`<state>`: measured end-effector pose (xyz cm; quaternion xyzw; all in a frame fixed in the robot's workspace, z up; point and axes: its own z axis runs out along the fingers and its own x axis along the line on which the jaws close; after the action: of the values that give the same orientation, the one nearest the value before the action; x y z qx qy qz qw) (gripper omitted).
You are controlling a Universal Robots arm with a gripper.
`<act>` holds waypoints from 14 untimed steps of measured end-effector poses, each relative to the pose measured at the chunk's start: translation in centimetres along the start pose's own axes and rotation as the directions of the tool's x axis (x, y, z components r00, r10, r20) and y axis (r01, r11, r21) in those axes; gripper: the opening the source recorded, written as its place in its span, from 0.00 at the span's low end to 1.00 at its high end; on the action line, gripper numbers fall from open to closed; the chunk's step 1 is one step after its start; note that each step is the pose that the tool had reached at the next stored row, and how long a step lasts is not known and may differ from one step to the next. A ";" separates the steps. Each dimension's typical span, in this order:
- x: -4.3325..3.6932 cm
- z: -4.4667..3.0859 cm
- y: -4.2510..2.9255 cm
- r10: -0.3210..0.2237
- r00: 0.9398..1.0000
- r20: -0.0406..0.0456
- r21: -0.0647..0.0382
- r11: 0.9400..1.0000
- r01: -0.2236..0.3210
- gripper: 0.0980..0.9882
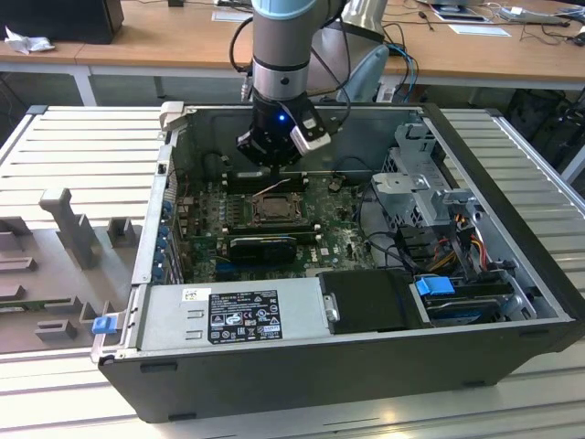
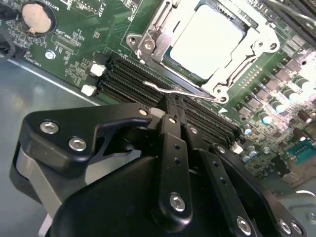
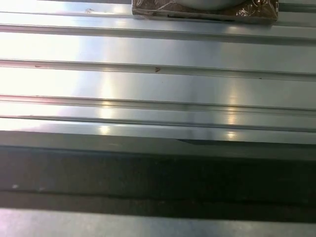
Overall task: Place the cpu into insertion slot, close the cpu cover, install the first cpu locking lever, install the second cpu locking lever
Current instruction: 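Install the first cpu locking lever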
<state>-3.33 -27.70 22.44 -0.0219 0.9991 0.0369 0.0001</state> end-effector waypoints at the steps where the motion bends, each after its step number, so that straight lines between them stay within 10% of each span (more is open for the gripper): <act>1: 0.07 -0.19 0.02 0.000 1.000 0.000 -0.001 1.000 0.000 0.01; 14: -0.21 -0.12 -0.60 0.000 1.000 0.001 -0.012 1.000 0.000 0.01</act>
<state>-3.09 -28.29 22.51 -0.0220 0.9988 0.0428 0.0007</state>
